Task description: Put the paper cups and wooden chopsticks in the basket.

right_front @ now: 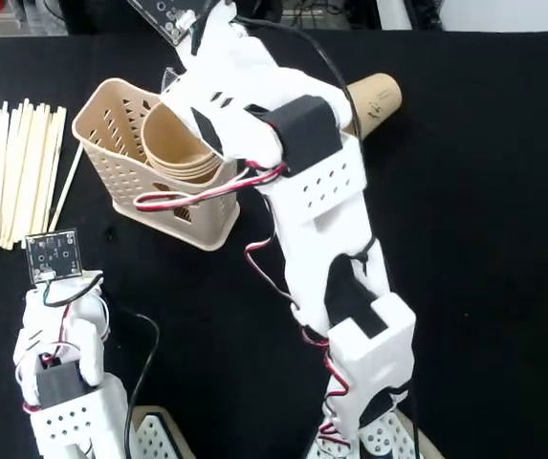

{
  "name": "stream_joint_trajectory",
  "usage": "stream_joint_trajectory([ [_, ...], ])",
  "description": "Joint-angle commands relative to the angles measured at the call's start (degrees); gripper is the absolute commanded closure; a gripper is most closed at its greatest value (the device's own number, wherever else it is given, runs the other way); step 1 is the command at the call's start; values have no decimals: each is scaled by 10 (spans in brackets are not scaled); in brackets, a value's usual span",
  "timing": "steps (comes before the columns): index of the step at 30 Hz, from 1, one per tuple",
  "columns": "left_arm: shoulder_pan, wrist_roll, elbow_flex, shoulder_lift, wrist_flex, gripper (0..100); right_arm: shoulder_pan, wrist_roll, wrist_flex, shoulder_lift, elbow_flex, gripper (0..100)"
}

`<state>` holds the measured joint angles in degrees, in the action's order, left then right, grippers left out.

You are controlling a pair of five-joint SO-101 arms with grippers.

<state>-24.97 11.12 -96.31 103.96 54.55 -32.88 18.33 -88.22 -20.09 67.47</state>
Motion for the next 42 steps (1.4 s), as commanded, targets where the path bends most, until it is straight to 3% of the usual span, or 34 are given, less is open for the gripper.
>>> stream_joint_trajectory([
  [1, -4, -2, -10, 5, 4, 945, 8, 44, -62, 29, 23, 771],
  [5, -4, -2, -10, 5, 4, 945, 20, 137, -132, 60, 28, 770],
  [10, -4, -2, -10, 5, 4, 945, 97, 102, -130, 139, -48, 772],
  [18, -4, -2, -10, 5, 4, 945, 223, 154, -82, 224, -310, 772],
  [25, -4, -2, -10, 5, 4, 945, 285, 220, 93, 243, -547, 772],
  [37, -4, -2, -10, 5, 4, 945, 298, 388, 410, 239, -817, 772],
  [42, -4, -2, -10, 5, 4, 945, 324, 392, 605, 238, -921, 769],
])
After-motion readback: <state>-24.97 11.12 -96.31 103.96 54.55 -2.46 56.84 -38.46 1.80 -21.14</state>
